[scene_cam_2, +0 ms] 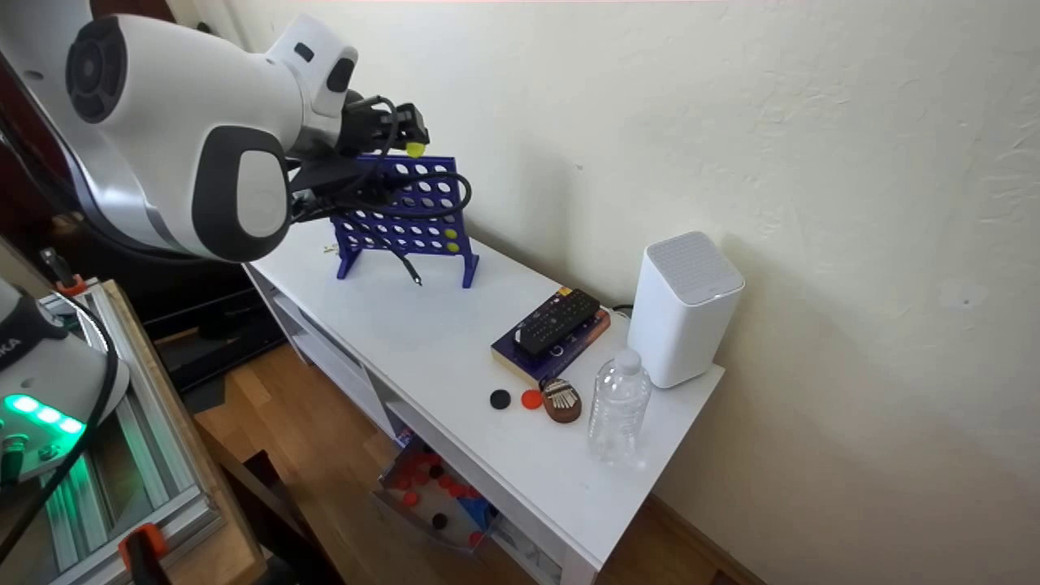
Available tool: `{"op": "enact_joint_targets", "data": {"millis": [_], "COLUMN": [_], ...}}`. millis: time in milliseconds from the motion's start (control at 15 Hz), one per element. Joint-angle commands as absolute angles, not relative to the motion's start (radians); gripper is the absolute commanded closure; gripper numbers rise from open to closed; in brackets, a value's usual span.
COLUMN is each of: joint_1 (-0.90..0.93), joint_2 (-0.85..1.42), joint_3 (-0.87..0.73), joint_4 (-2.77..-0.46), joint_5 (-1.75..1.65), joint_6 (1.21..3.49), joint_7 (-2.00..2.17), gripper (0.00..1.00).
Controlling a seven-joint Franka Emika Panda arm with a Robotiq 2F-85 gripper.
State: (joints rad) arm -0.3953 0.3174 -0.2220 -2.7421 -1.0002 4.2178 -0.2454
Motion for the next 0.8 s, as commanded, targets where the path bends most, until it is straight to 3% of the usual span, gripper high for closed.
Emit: {"op": "enact_joint_targets", "data": {"millis": [0, 533, 600, 733], "joint_1": [-0.380, -0.381, -0.415, -0.408], "joint_2": [0.316, 0.316, 0.317, 0.334], "joint_3": [-0.236, -0.236, -0.206, -0.213], "joint_4": [-2.742, -2.742, -2.722, -2.696], "joint_5": [-1.001, -1.001, -1.023, -1.037], "joint_6": [4.218, 4.218, 4.218, 4.232], "joint_7": [-0.240, -0.240, -0.231, -0.228], "gripper": [0.64, 0.64, 0.89, 0.89]}}
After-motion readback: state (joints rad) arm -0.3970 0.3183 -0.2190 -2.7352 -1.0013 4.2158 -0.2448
